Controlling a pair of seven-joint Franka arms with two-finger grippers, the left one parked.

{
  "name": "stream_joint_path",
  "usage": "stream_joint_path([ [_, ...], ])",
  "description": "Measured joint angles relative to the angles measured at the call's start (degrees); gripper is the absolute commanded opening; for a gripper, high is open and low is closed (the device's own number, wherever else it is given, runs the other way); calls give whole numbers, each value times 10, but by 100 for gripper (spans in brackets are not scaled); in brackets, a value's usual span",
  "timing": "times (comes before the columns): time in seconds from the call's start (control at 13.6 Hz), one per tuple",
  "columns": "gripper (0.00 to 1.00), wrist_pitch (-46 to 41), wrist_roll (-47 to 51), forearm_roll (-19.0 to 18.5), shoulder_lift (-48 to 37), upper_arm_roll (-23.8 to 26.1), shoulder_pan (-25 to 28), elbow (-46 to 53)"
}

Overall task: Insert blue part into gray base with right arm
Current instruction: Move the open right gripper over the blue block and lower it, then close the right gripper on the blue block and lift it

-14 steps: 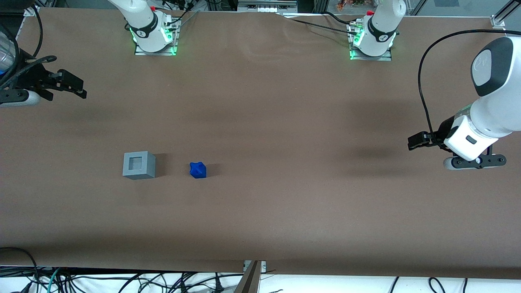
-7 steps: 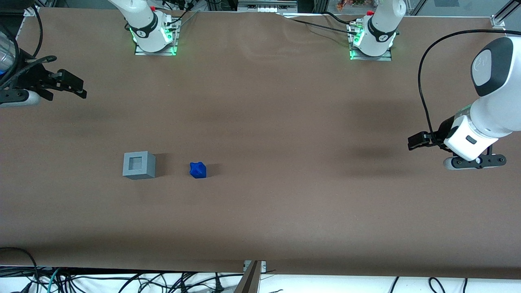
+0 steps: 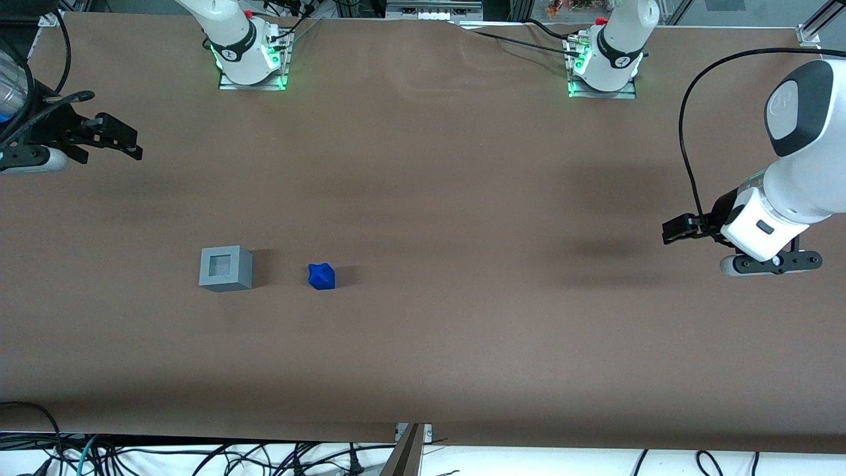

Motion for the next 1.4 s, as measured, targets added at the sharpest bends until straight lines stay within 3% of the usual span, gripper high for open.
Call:
stream_joint_path([
  [0.29,99,47,30,5,36,6,35,-4],
  [0.74,99,257,135,7,199,10,151,-9],
  [1.03,99,373,149,7,292,10,176,-7],
  [1.4,99,444,165,9,356,11,193,-6],
])
